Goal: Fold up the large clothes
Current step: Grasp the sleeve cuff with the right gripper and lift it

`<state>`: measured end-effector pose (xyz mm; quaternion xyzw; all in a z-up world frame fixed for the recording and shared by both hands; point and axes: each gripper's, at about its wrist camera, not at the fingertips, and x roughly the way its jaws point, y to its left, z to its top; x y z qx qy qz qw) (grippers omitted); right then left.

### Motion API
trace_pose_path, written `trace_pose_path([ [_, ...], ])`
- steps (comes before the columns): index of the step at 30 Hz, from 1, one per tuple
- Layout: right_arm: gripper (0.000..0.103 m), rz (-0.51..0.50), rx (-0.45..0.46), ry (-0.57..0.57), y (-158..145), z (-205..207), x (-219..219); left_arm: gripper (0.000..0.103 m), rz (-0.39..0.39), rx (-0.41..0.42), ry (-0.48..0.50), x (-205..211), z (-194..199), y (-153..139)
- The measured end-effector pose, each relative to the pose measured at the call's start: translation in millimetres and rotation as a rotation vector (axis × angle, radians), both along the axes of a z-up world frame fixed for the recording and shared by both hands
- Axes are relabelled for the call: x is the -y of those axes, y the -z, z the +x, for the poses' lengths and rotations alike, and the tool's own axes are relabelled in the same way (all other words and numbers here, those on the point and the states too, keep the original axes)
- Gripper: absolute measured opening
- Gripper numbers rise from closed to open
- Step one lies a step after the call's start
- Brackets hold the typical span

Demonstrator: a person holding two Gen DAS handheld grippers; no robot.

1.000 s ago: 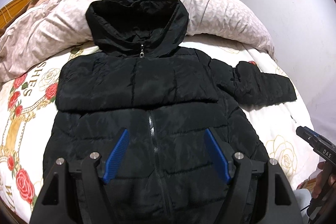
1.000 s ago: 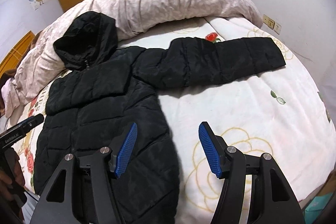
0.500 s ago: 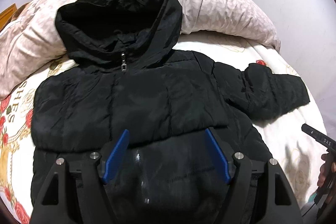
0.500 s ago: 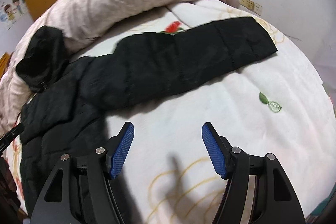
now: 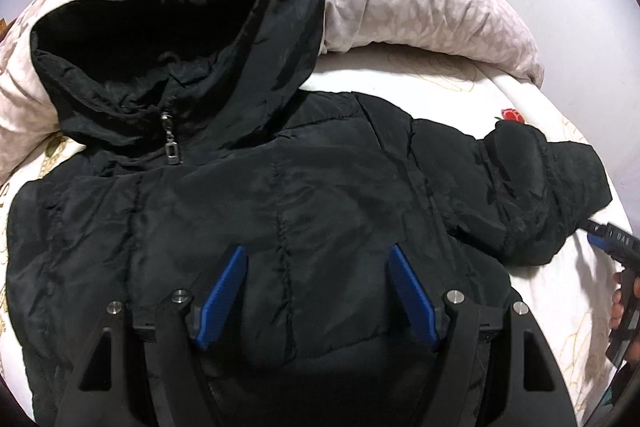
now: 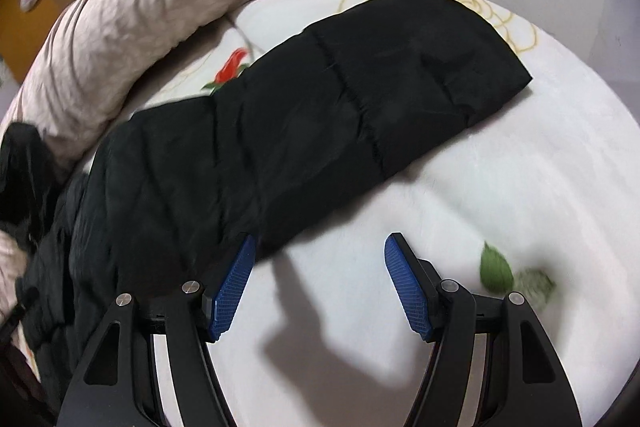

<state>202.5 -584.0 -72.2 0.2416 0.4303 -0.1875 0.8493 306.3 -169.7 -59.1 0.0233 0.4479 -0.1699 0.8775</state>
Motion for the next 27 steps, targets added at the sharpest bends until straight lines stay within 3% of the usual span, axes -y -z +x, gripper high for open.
trace_pose_path([
  [9, 0.069, 0.080, 0.089, 0.077, 3, 20, 27, 0.076, -0.007, 0.009, 0.007, 8, 9, 11],
  [11, 0.060, 0.076, 0.091, 0.101, 1, 21, 28, 0.076, -0.012, 0.007, 0.005, 8, 10, 11],
  [12, 0.046, 0.059, 0.084, 0.110, -2, 20, 28, 0.076, -0.015, 0.005, 0.004, 8, 10, 10],
  [13, 0.040, 0.058, 0.085, 0.111, -4, 20, 29, 0.076, -0.019, 0.002, 0.003, 7, 9, 9],
  [16, 0.027, 0.048, 0.090, 0.104, -15, 18, 28, 0.076, -0.030, -0.008, -0.002, 4, 8, 5],
  [27, 0.016, -0.025, 0.186, 0.038, -97, 3, -8, 0.076, -0.039, -0.004, -0.034, -21, -17, -32],
])
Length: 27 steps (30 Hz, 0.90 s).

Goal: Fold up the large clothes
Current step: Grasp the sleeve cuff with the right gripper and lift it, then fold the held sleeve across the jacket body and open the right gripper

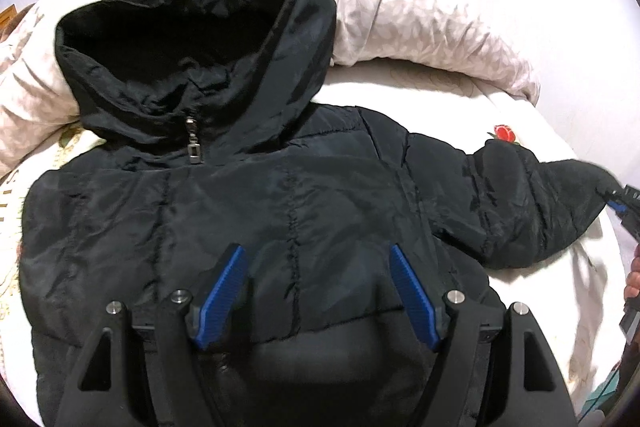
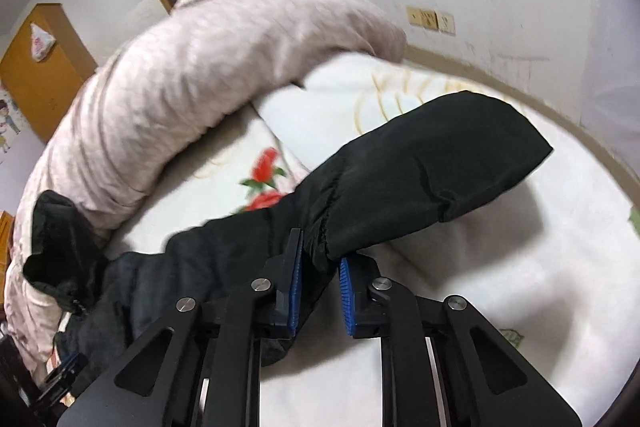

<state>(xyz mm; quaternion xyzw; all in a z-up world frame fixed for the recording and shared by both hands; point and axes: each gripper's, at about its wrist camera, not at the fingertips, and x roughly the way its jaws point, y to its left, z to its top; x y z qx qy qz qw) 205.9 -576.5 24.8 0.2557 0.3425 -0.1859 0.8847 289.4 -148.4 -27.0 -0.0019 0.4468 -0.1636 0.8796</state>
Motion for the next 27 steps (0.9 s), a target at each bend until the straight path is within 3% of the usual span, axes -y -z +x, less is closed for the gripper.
trace_pose_path([
  [15, 0.012, -0.082, 0.108, -0.161, -90, -4, -91, 0.076, -0.011, 0.013, -0.072, -63, -37, -41],
  [27, 0.012, -0.140, 0.123, -0.346, -116, 14, -191, 0.076, -0.049, 0.039, -0.140, -118, -52, -60],
])
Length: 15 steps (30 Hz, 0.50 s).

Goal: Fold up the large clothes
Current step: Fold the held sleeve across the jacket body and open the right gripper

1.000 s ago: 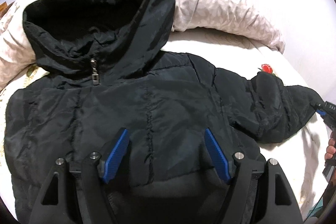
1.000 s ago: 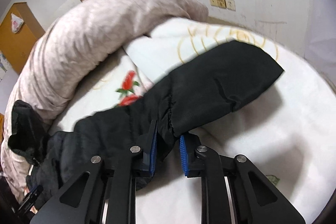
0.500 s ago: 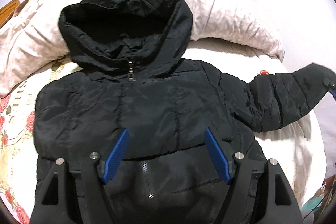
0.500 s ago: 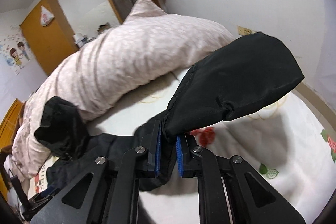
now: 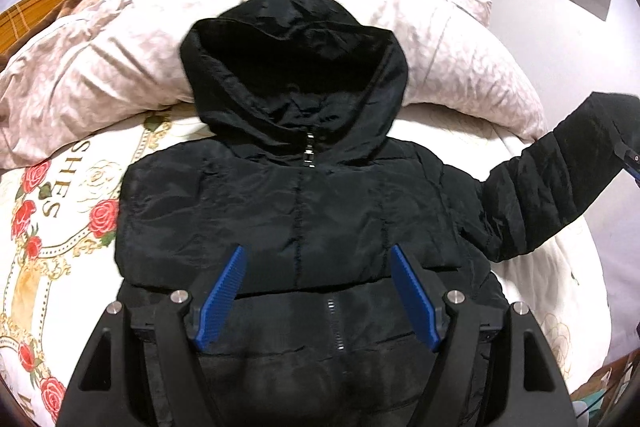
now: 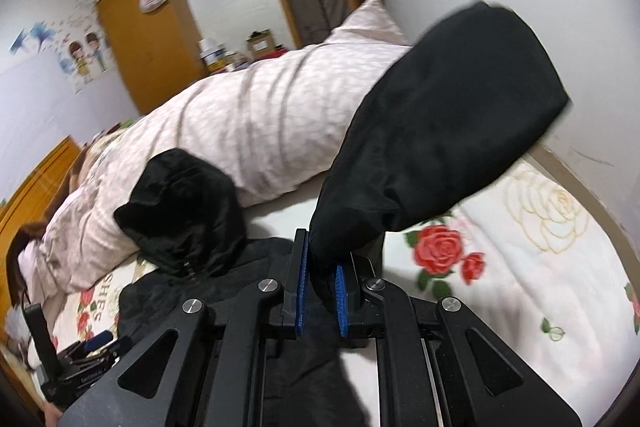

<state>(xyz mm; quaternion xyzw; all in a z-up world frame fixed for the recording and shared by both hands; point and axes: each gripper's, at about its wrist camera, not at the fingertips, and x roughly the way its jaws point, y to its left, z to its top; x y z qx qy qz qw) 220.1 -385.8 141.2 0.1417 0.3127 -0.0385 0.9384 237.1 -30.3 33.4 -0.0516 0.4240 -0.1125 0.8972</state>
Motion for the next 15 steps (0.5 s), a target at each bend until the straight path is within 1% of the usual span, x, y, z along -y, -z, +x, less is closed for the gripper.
trace_pose_path([
  [9, 0.012, -0.002, -0.031, -0.139, 15, 20, -75, 0.076, -0.024, 0.005, -0.072, -47, -4, 1],
  [15, 0.012, 0.005, -0.081, -0.226, 45, 42, -123, 0.076, -0.044, 0.006, -0.126, -79, -5, 9],
])
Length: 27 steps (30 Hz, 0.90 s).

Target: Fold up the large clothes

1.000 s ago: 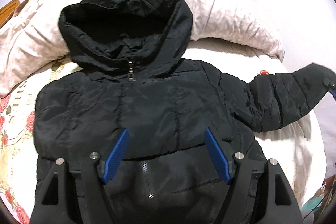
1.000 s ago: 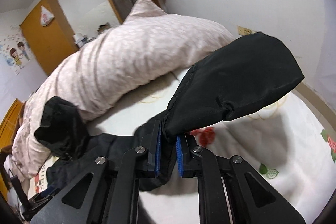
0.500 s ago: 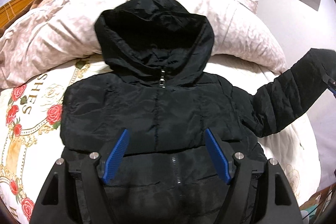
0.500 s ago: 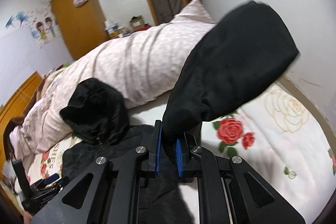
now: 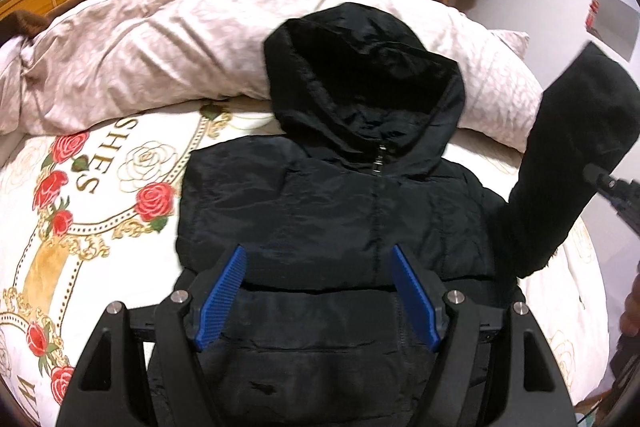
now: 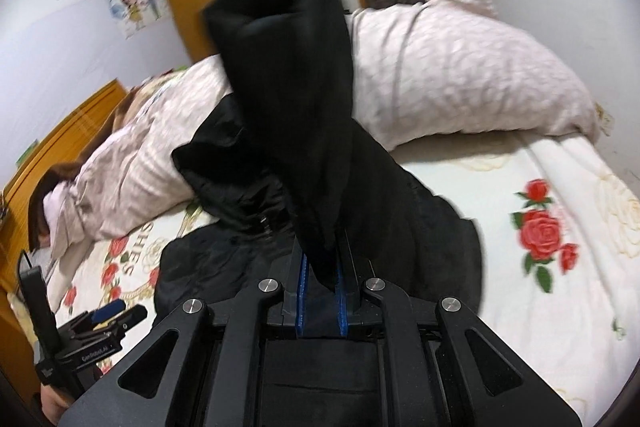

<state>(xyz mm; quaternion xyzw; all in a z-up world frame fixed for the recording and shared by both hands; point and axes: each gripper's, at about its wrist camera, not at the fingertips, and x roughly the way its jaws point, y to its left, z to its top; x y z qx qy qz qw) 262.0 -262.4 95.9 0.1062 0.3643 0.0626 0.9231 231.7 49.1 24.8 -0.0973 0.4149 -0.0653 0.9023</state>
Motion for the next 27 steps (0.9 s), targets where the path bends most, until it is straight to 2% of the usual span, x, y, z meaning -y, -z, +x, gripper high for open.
trace_pose_path([
  [10, 0.012, 0.000, -0.146, -0.111, 78, 37, -67, 0.076, -0.017, -0.024, -0.066, -36, 10, 28],
  [15, 0.012, 0.007, -0.222, -0.151, 116, 50, -84, 0.076, -0.024, -0.042, -0.082, -47, 18, 45],
  [20, 0.018, 0.005, -0.277, -0.183, 142, 56, -89, 0.076, -0.031, -0.055, -0.091, -53, 25, 55],
  [21, 0.022, 0.007, -0.275, -0.191, 143, 55, -89, 0.076, -0.033, -0.055, -0.091, -53, 27, 56],
  [23, 0.042, 0.028, -0.268, -0.223, 141, 51, -89, 0.076, -0.039, -0.052, -0.088, -52, 30, 55],
  [24, 0.061, 0.044, -0.264, -0.241, 137, 47, -89, 0.076, -0.044, -0.049, -0.085, -50, 32, 54],
  [25, 0.073, 0.054, -0.254, -0.256, 133, 42, -88, 0.076, -0.049, -0.047, -0.083, -48, 33, 52],
  [27, 0.075, 0.061, -0.241, -0.275, 127, 35, -85, 0.076, -0.063, -0.041, -0.077, -43, 37, 48],
])
